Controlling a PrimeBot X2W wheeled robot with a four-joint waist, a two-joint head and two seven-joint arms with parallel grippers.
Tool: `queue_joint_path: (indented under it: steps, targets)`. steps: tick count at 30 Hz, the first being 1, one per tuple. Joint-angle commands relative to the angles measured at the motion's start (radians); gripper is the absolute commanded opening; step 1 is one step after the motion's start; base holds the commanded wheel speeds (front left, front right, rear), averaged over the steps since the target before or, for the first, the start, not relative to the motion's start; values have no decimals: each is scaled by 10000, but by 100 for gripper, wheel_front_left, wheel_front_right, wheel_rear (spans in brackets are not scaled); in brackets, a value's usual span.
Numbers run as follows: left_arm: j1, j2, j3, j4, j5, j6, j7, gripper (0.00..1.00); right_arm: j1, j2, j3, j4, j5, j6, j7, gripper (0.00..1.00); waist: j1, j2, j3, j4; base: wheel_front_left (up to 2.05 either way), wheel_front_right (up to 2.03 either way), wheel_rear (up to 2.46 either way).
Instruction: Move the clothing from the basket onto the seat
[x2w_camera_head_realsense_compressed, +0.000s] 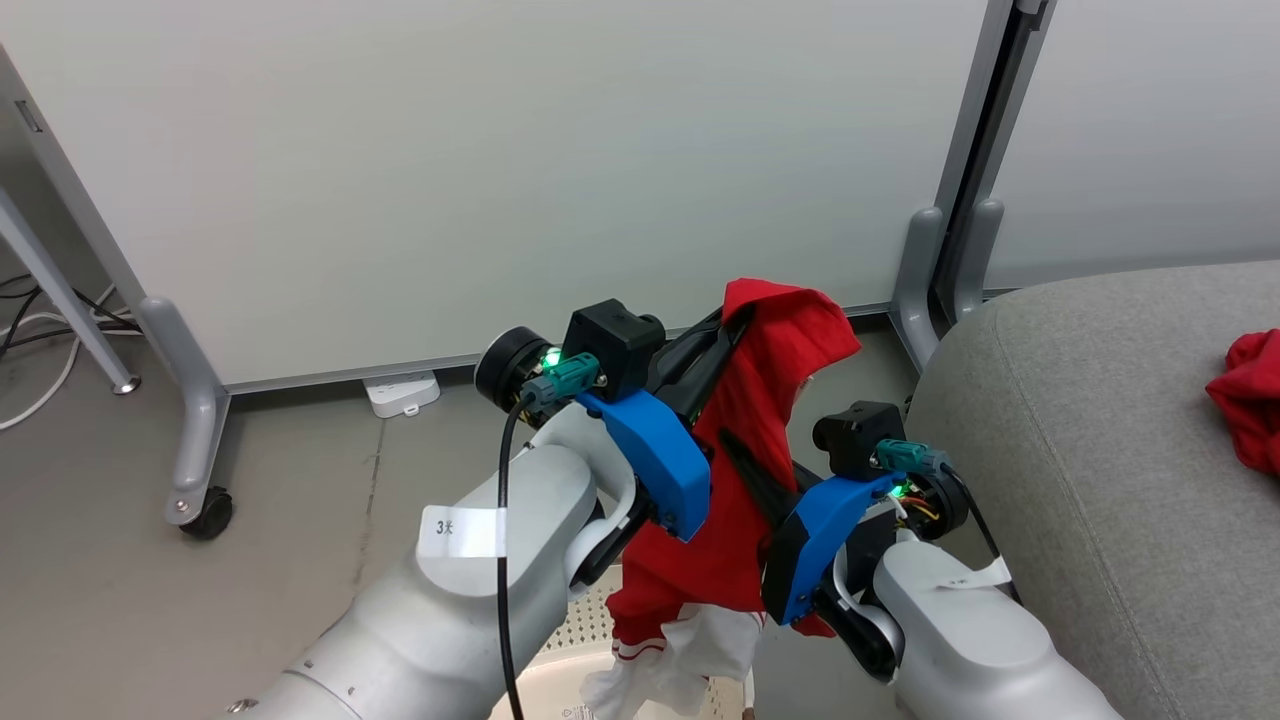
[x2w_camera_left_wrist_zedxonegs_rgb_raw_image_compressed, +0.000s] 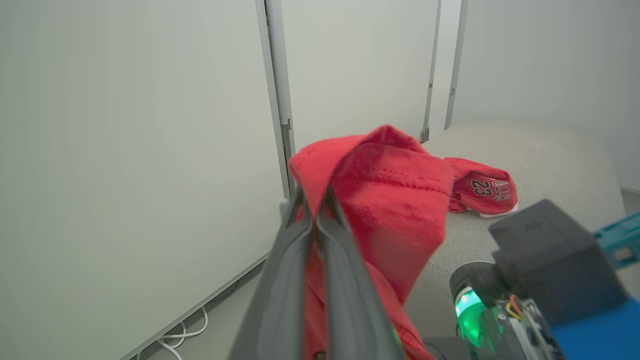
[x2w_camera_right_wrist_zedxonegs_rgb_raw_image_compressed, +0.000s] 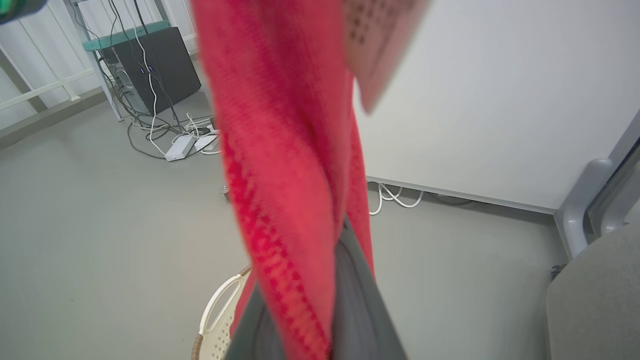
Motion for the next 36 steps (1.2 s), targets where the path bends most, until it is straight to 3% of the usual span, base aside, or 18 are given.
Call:
queue_joint_path:
  steps: [1,14,17,18,20,22,28,36]
  targets:
    - [-64,40,35,18,-37,-21,-59,0,-214,-16,76,47,108,1,-92,0,-1,0,0,-24,0,0,0]
    - [175,84,303,50,-37,-20,-62,0,-335,-16,601,459,658,1,-370,0,-1,0,-88,-168,0,0,0]
    - [250,79,329,83,-21,-20,-62,10,-347,-16,704,518,716,1,-431,0,-1,0,-89,-172,0,0,0]
    - [263,76,343,96,-23,-20,-62,15,-359,-16,733,526,758,1,-442,0,-1,0,-86,-172,0,0,0]
    - [323,75,385,157,-60,-17,-63,42,-394,-16,784,565,791,1,-459,0,-1,0,-77,-170,0,0,0]
    - [375,79,417,211,-62,-4,-61,100,-428,-16,831,586,850,1,-467,0,-1,0,-57,-168,0,0,0]
    - [848,334,726,111,128,186,-60,100,-583,-16,892,552,981,1,-557,0,-1,0,53,-156,0,0,0]
    - [2602,932,1923,-985,509,300,-53,100,-739,-16,759,532,970,3,-597,0,-1,0,239,-78,0,0,0]
